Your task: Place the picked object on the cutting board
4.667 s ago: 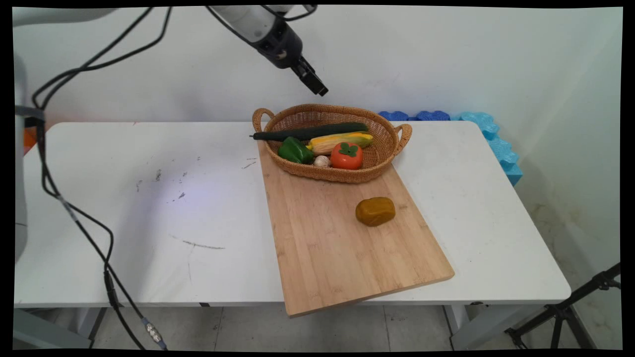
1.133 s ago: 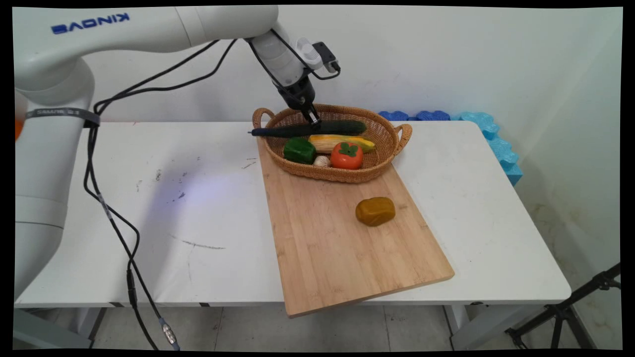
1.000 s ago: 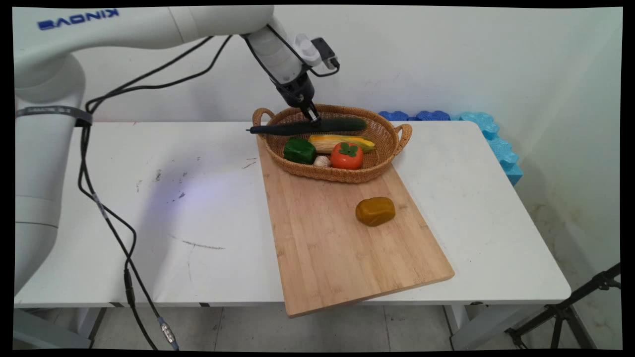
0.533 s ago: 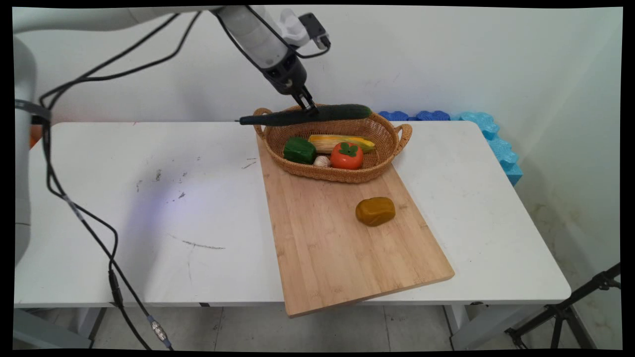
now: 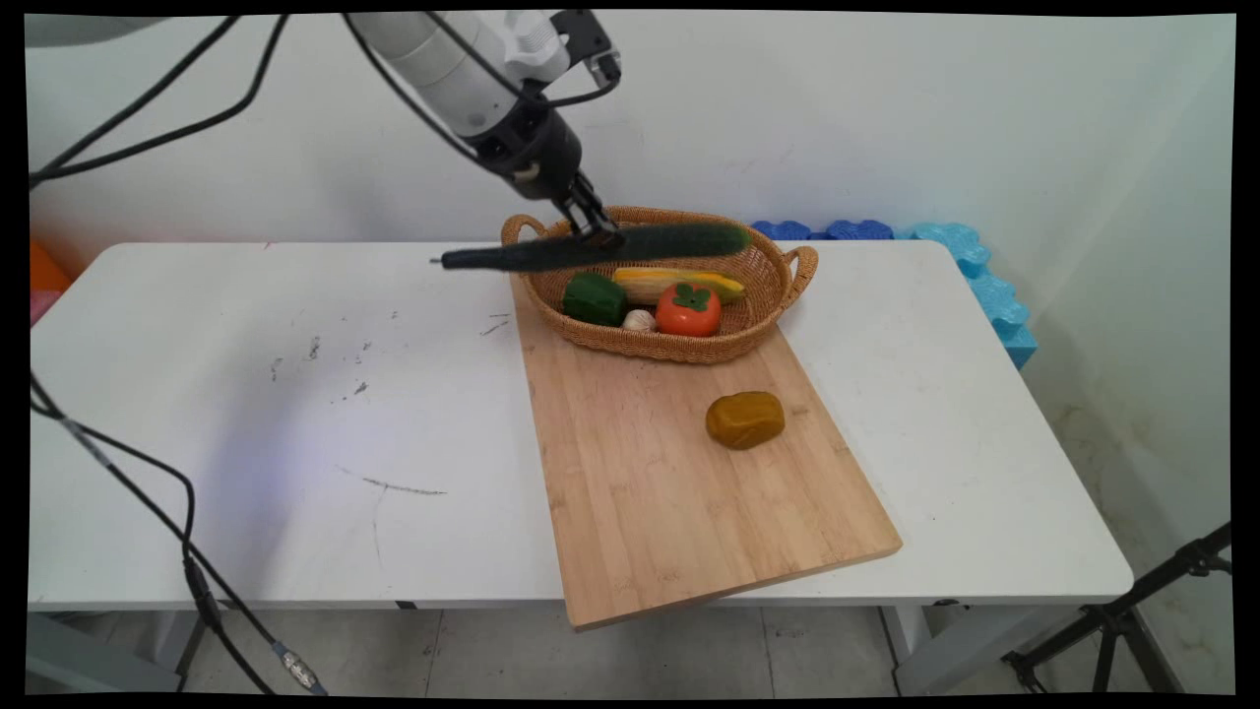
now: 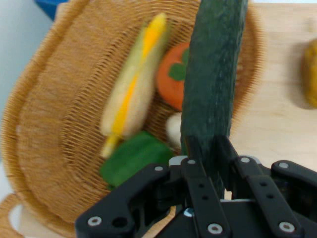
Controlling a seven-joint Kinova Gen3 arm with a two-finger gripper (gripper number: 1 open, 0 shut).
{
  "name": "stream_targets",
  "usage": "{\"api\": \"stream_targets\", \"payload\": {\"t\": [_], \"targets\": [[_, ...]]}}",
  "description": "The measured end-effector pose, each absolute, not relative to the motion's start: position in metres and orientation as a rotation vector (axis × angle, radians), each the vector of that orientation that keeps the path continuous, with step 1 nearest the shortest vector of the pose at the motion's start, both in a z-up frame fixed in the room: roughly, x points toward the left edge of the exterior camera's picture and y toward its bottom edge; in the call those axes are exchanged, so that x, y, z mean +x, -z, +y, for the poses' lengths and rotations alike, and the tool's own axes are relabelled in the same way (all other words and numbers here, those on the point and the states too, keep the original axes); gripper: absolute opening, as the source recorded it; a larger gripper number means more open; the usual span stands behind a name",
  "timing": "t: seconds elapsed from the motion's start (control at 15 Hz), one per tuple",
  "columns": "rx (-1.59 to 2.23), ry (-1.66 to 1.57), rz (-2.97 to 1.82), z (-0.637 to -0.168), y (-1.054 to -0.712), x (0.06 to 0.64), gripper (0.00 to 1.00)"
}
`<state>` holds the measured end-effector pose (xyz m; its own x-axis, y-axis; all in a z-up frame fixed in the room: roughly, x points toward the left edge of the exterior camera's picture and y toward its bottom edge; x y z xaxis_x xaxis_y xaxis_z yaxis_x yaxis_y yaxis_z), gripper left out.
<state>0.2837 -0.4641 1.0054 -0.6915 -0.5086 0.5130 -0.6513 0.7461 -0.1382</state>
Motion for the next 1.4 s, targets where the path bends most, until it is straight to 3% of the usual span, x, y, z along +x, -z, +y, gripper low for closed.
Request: {"api": "stream_targets", "payload": {"t": [0.73,1.4], "targets": [[0.887,-0.24,-2.492,-0.368,-0.986,0.247,0.0],[0.923,-0.141,-2.473,-0.338,-0.933,0.202,0.0]]}}
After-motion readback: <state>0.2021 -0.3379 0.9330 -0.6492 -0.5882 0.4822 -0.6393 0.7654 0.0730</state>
